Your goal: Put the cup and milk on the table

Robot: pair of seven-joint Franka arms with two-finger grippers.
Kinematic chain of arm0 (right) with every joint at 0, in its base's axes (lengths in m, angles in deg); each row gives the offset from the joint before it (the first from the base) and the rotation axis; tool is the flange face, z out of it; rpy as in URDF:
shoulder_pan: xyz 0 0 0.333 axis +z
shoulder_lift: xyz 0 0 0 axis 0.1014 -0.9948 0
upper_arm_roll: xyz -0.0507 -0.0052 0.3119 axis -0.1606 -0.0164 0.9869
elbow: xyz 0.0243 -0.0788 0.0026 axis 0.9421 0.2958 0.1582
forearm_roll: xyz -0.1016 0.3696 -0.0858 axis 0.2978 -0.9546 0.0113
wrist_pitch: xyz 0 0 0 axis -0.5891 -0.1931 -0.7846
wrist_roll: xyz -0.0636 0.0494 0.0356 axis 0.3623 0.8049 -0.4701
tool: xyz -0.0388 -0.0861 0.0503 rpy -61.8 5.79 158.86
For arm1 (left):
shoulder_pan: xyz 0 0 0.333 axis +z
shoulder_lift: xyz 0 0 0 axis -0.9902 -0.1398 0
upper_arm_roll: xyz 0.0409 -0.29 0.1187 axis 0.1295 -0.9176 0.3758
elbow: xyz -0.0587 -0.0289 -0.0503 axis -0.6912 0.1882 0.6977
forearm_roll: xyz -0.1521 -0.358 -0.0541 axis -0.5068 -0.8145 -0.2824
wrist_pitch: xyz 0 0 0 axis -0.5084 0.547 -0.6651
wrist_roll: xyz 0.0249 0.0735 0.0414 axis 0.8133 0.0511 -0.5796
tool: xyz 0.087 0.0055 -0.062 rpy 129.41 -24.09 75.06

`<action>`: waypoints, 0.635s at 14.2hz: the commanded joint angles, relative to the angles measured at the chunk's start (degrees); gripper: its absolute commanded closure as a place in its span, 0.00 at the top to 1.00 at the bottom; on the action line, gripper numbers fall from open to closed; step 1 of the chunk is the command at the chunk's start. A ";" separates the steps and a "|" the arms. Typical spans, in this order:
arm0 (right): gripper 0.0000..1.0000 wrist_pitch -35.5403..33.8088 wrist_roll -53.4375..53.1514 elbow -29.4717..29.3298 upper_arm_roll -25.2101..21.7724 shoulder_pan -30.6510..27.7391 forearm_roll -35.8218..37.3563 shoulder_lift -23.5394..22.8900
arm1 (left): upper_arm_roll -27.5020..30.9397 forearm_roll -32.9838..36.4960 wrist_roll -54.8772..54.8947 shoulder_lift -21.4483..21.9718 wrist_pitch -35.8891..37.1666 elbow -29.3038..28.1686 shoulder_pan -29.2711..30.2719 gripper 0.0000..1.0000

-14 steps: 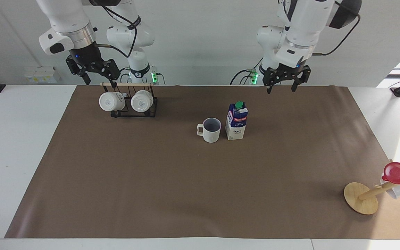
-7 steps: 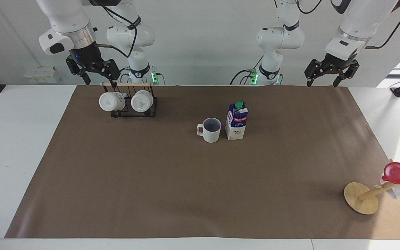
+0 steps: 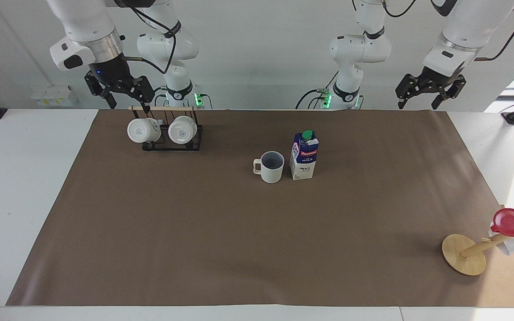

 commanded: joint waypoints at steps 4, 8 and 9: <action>1.00 -0.94 0.92 -0.37 0.00 -0.61 -1.23 0.21 | -0.31 -4.02 0.10 0.61 1.61 0.74 0.78 1.00; 1.00 -0.94 0.92 -0.37 0.00 -0.61 -1.23 0.21 | -0.32 -4.02 0.28 0.61 1.70 0.74 0.69 1.00; 1.00 -0.94 0.92 -0.37 0.00 -0.61 -1.23 0.21 | -0.32 -4.02 0.37 0.87 1.70 0.57 0.69 1.00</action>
